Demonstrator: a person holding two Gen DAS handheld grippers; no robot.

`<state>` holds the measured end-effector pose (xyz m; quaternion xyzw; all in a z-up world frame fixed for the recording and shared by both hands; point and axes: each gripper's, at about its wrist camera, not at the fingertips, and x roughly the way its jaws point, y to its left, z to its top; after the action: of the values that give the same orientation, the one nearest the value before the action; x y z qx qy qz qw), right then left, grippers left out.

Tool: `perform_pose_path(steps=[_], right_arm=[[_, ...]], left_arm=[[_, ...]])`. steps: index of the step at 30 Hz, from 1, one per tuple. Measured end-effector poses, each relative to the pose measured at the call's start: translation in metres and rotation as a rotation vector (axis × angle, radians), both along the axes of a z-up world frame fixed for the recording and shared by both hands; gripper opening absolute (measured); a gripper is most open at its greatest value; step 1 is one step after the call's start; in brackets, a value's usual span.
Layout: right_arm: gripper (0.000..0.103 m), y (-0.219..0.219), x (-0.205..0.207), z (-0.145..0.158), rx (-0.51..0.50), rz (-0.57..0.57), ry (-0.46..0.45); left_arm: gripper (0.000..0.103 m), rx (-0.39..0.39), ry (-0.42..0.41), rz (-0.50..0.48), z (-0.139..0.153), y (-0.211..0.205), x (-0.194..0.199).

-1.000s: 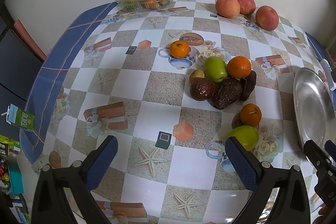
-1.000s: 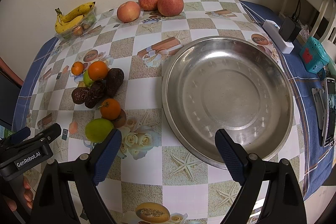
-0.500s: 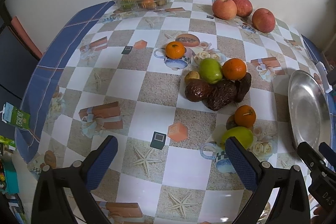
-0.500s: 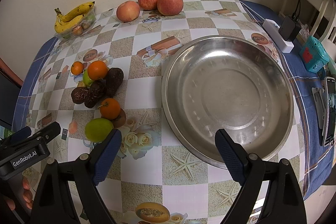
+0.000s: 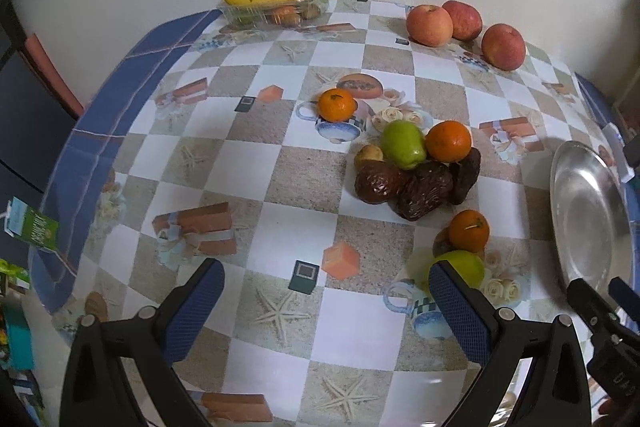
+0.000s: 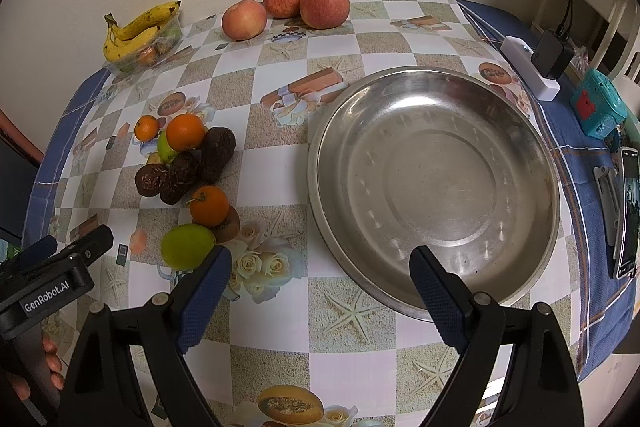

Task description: Organize fruits

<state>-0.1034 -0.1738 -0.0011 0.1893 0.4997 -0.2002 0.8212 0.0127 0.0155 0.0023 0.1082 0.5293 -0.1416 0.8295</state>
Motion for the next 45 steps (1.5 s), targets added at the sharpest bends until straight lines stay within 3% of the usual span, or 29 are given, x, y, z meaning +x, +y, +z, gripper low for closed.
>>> perform_pose_path(steps=[12, 18, 23, 28, 30, 34, 39, 45], right_arm=[[0.091, 0.001, 0.003, -0.001, 0.005, 0.007, 0.01], [0.091, 0.001, 0.011, 0.006, 0.027, -0.003, -0.034], [0.091, 0.001, 0.028, 0.015, 0.053, -0.002, -0.059], [0.09, 0.007, 0.059, 0.014, 0.056, 0.03, -0.056], [0.09, 0.008, 0.069, 0.008, 0.076, 0.035, -0.045], [0.076, 0.014, 0.09, -0.006, 0.108, 0.073, -0.006], [0.073, 0.027, 0.11, -0.022, 0.119, 0.131, 0.025], [0.062, 0.043, 0.117, -0.043, 0.143, 0.202, 0.074]], left_arm=[[0.103, -0.111, -0.021, 0.012, 0.006, 0.001, 0.006], [0.103, -0.246, -0.016, 0.026, 0.012, 0.005, 0.02], [0.103, -0.267, -0.026, 0.096, 0.017, 0.012, 0.035], [0.101, -0.258, 0.083, 0.169, -0.003, 0.012, 0.05], [0.095, -0.271, 0.122, 0.204, -0.011, 0.013, 0.058], [0.089, -0.265, 0.158, 0.255, -0.022, 0.01, 0.073], [0.089, -0.239, 0.175, 0.258, -0.034, 0.004, 0.085], [0.089, -0.234, 0.25, 0.253, -0.051, 0.003, 0.083]])
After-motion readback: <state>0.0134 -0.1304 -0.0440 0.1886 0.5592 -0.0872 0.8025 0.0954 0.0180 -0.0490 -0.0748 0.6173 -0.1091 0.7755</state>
